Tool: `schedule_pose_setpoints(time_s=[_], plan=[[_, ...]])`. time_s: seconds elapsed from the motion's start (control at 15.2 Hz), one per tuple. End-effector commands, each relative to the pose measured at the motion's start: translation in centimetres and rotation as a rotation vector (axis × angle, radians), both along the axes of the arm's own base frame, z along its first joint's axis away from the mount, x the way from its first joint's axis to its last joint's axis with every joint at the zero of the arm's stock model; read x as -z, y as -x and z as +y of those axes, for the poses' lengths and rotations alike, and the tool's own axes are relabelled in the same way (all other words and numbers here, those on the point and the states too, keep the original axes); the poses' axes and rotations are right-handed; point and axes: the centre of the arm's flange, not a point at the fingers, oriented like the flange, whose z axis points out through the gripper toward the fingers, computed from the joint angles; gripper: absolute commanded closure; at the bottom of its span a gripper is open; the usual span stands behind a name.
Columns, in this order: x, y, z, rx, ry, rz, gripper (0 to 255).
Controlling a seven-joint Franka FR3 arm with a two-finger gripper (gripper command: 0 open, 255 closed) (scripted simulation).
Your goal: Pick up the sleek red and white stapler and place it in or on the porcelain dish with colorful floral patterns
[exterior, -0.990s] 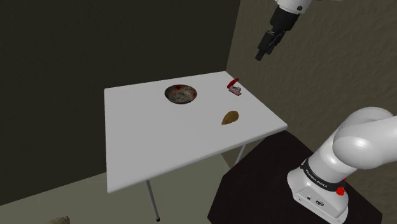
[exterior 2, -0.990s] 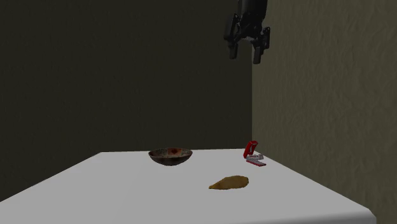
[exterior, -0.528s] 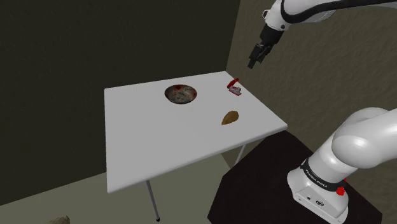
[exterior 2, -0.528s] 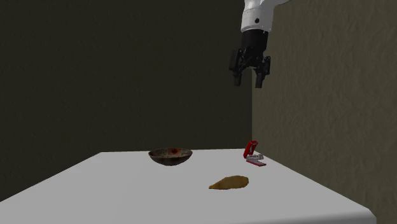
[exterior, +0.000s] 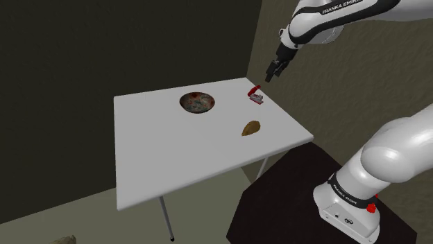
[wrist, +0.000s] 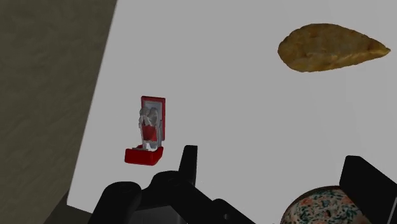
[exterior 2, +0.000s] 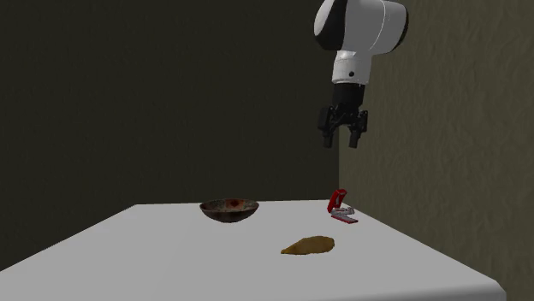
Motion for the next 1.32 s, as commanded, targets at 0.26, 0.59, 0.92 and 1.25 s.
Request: schedule_pose_setpoints(time_s=[0.26,0.59,0.92,1.25], plan=[[6.0,-3.6,-4.4,0.017,-0.001,-0.002,0],[10.6,-6.5,-8.1,0.031,-0.002,-0.004,0],[15.3,-9.3,-11.8,0.046,-0.004,-0.005,0],[17.7,-9.9,-12.1,0.047,-0.004,-0.005,0]])
